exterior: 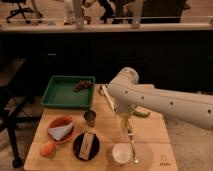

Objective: Place banana in paper cup

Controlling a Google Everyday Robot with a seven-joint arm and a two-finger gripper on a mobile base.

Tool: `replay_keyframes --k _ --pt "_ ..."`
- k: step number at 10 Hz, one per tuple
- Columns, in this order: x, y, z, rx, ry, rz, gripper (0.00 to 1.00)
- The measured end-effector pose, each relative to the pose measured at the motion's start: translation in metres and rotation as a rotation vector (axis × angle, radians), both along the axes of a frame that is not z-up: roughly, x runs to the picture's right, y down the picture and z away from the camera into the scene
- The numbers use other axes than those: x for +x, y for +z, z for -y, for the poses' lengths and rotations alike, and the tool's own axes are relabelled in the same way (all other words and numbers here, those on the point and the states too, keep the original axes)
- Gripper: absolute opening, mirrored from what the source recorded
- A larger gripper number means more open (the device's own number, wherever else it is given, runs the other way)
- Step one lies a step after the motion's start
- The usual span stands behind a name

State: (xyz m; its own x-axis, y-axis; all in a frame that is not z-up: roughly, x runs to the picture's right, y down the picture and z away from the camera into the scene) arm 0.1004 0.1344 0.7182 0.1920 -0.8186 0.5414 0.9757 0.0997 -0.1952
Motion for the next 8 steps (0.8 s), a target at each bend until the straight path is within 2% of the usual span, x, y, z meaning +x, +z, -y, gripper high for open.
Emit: replay_keyframes --k 5,8 --pt "0.003 -0.017 -0.02 0.006 0.038 0.026 0.0" --pt "0.0 -0.028 -0.033 -0.005 0.054 0.038 0.0"
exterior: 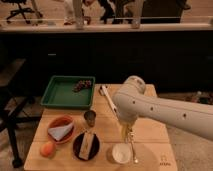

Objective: Place banana in paper cup

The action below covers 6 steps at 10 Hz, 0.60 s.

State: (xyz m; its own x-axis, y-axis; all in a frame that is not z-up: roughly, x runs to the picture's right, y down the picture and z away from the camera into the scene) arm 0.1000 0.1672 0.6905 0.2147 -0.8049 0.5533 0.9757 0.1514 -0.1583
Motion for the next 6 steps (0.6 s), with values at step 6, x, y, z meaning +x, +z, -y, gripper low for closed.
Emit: replay_keyframes --k 6 --pt "-0.017 -0.021 -0.022 -0.017 -0.009 0.025 0.0"
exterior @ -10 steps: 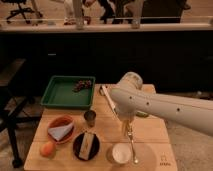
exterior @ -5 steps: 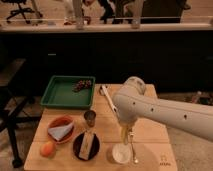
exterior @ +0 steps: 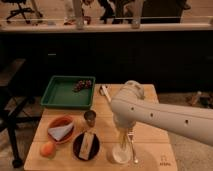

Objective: Place banana in paper cup

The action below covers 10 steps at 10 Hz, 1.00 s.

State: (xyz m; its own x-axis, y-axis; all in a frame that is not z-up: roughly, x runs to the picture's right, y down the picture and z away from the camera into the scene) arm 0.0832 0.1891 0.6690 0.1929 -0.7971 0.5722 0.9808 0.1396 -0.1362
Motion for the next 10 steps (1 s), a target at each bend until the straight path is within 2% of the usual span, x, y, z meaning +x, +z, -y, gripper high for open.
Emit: replay_keyframes --k 6,10 --pt "-0.009 -0.01 -0.032 -0.068 0.002 0.006 0.0" --pt "-0.007 -0.013 -0.046 -0.095 0.013 0.016 0.0"
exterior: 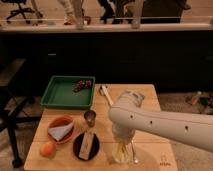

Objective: Place banana in paper cup

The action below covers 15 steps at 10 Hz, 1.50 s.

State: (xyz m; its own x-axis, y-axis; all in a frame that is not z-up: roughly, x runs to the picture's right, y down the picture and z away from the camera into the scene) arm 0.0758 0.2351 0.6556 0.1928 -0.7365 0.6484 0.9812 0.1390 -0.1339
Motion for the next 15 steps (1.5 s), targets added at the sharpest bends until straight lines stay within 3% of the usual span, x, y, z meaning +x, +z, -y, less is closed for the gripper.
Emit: replay_keyframes --k 8,15 --pt "0.0021 0.0048 -0.0109 -0.036 0.011 0.017 0.04" --pt "0.0013 0.0048 -0.0111 -0.038 0.008 0.019 0.04"
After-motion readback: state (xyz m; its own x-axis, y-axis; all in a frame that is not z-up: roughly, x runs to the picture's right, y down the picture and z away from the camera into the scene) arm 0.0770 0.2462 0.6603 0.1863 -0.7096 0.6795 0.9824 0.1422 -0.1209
